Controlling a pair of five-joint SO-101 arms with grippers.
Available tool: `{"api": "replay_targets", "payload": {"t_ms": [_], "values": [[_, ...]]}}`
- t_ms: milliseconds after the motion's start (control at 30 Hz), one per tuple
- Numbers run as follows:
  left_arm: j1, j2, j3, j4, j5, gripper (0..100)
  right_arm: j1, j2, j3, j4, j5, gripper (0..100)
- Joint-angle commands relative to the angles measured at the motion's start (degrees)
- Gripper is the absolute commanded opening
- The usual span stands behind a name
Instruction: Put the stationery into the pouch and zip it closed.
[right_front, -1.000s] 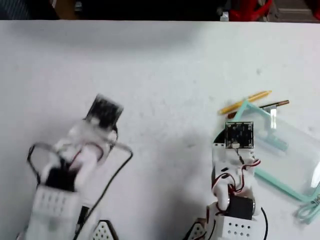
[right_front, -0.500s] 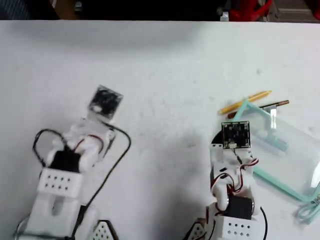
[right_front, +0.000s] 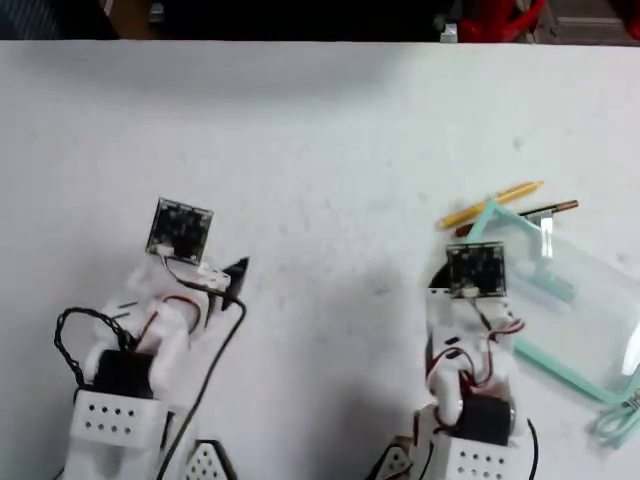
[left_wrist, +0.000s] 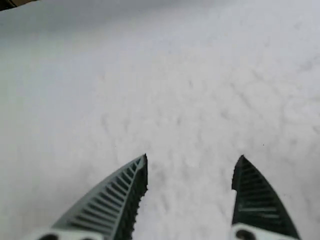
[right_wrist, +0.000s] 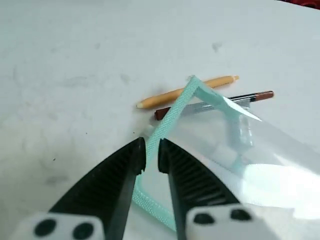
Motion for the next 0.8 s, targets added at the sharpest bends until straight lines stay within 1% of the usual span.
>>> {"api": "replay_targets", "payload": {"t_ms": [0, 33, 67, 200, 267, 367, 433, 500, 633, 767], "values": [[-0.13, -1.27, 0.18, -1.67, -0.53, 25, 4.44, -0.04, -12.66, 8.4, 0.7, 30.6], [0.13, -1.27, 0.62, -1.76, -0.62, 25, 6.46, 0.04, -15.03, 9.63, 0.97, 33.2], [0.13, -1.27, 0.79, -1.85, -0.88, 25, 8.48, 0.66, -17.05, 10.15, 2.55, 32.9], [0.04, -1.27, 1.05, -2.2, -0.88, 25, 16.31, 9.98, -22.68, 9.63, 10.9, 27.1], [0.04, -1.19, 1.05, -2.2, -0.88, 25, 20.53, 17.8, -25.93, 7.43, 13.89, 28.3], [-0.13, -1.19, 1.05, -2.2, -1.05, 25, 30.29, 31.25, -34.2, 2.33, 16.09, 30.7], [-0.22, -1.19, 1.93, -2.73, -3.08, 25, 36.62, 40.84, -41.32, 0.22, 17.05, 30.5], [-0.22, -1.19, 3.78, -5.01, -4.31, 24, 41.63, 50.15, -47.74, -1.36, 19.78, 30.6], [0.04, -1.19, 5.36, -6.95, -4.57, 24, 48.4, 67.12, -56.0, -7.78, 30.86, 30.5], [0.04, -1.19, 5.45, -7.12, -4.57, 24, 52.53, 82.07, -60.4, -13.85, 32.09, 30.5]]}}
